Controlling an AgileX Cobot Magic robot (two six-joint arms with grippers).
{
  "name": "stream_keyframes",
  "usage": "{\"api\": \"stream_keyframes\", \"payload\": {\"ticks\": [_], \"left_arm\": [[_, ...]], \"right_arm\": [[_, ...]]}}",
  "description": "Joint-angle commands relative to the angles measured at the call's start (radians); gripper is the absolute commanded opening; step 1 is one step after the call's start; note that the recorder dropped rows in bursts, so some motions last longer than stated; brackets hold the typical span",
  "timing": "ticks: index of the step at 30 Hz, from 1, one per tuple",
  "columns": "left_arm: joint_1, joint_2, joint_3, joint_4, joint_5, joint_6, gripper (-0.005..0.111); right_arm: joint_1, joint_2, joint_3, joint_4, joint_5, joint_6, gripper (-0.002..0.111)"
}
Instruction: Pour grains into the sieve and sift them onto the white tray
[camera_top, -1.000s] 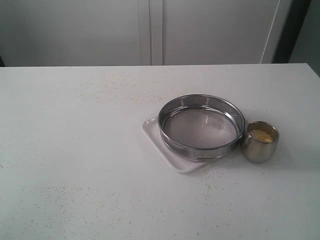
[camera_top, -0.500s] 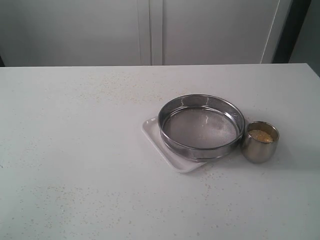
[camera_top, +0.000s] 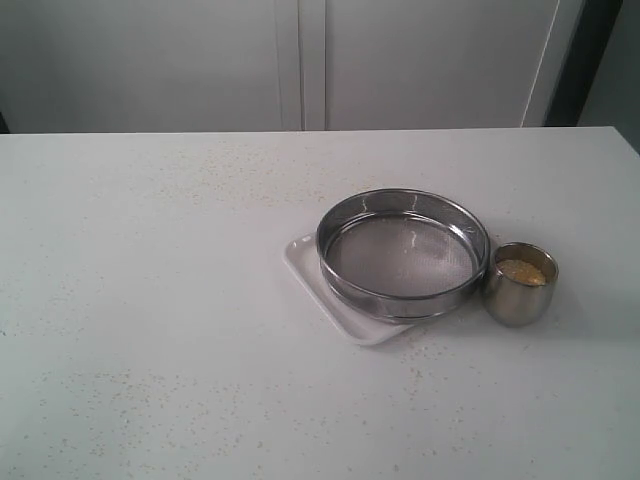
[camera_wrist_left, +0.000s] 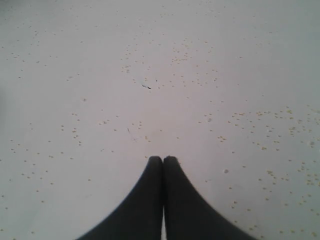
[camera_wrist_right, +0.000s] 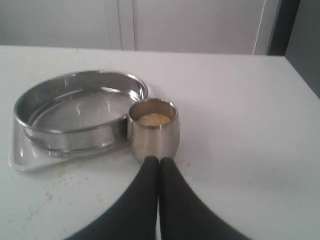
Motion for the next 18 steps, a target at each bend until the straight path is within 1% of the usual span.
{"api": "stream_keyframes", "payload": {"ticks": [1,4,10,18], "left_arm": [[0.002,-0.003,0.01,-0.002,0.014,0.003,0.0],[0.002,-0.003,0.01,-0.002,0.014,0.003,0.0],[0.002,-0.003,0.01,-0.002,0.014,0.003,0.0],[0.002,-0.003,0.01,-0.002,0.014,0.003,0.0]], "right_arm": [[0.004,-0.006,0.007,-0.003,-0.197,0.004,0.0],[0.004,-0.006,0.007,-0.003,-0.381,0.004,0.0],[0.004,-0.006,0.007,-0.003,-0.596,0.004,0.0],[0.004,-0.006,0.007,-0.003,-0.604,0.004,0.0]]}}
